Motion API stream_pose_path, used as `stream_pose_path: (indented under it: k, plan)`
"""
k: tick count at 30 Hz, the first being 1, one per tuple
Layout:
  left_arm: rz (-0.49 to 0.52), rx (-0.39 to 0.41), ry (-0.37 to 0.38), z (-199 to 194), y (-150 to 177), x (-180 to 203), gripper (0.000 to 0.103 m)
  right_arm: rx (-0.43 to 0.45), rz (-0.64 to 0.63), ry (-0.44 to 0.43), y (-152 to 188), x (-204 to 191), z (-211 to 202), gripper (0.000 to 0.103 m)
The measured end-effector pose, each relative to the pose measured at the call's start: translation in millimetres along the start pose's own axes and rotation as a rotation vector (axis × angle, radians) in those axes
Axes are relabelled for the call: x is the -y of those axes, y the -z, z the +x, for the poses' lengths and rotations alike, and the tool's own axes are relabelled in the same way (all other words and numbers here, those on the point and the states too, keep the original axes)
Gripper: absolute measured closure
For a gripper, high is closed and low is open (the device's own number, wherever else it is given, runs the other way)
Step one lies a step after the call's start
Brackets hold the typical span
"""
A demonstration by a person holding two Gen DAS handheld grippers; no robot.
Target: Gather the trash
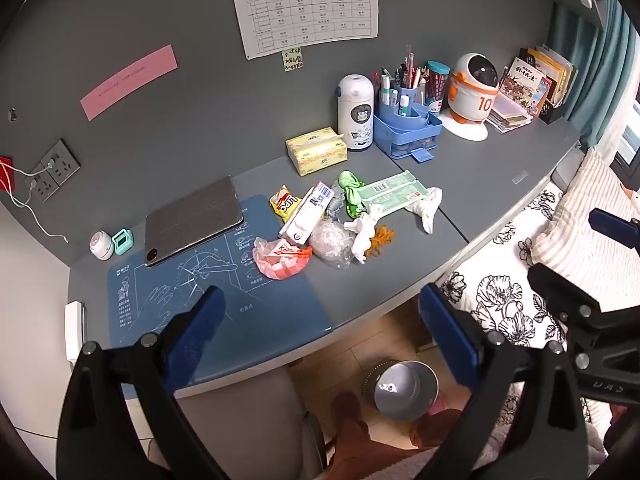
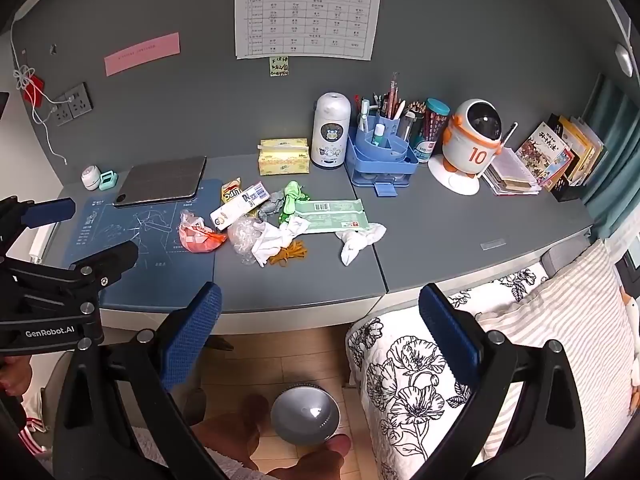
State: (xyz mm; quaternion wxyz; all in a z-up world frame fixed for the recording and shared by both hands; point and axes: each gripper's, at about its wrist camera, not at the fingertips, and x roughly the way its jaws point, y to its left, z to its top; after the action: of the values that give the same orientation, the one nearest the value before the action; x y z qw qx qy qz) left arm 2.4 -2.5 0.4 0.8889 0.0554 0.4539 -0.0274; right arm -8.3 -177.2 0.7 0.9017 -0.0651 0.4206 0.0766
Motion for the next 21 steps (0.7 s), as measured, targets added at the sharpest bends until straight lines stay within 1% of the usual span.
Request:
stream_pose_path:
  k: [21]
  plan:
    - [0.001,0.001,0.000,1.1,0.7,3.0,0.006,0.012,0.004,0.002,-0.2,0.2,-5.9,0.007]
